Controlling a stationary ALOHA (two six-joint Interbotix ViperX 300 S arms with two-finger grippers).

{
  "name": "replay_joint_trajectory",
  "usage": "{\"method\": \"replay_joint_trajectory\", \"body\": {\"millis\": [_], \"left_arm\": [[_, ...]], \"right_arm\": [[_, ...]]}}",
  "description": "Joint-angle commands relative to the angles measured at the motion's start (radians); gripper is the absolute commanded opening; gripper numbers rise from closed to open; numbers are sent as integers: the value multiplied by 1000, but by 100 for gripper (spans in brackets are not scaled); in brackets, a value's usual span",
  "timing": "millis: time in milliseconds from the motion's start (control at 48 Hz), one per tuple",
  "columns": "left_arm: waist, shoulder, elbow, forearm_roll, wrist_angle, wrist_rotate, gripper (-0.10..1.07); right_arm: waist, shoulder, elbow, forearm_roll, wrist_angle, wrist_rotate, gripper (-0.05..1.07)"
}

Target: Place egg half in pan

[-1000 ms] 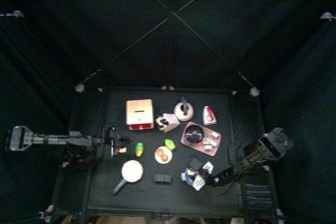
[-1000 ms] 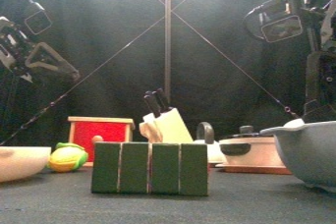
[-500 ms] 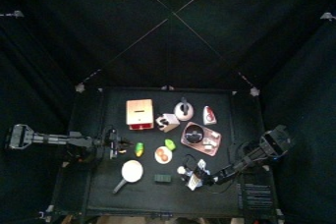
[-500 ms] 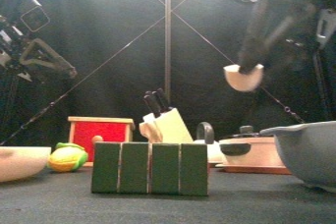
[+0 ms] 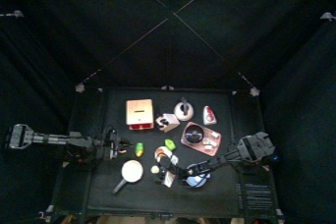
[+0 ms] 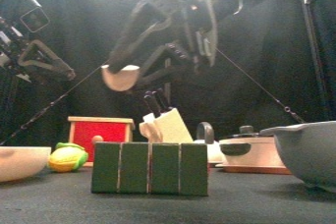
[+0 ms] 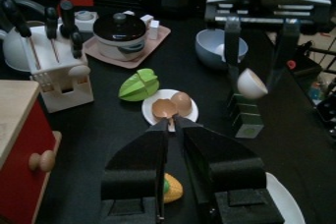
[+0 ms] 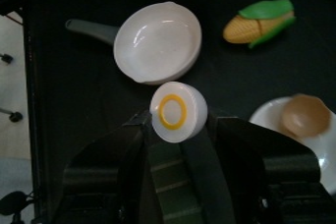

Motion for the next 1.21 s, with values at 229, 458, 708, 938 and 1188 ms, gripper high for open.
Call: {"method": "replay_joint_trajectory", "body": {"millis": [229, 458, 708, 938, 1188], "left_arm": [[-2, -2, -11, -2, 3, 0, 58], [-2, -2, -12, -3, 3, -2, 58], [-2, -2, -11, -6, 3, -3, 58], [-2, -2, -11, -17, 5, -2, 58], [-2, -2, -11, -17, 17, -2, 58]], "right_arm": [[-77, 121, -183, -60, -152, 0, 80], [-97, 184, -258, -72, -183, 0, 80], [-112, 238, -305, -63, -210, -2, 81], [-124, 241, -307, -58, -210, 0, 87], [-124, 239, -307, -57, -210, -2, 97]]}}
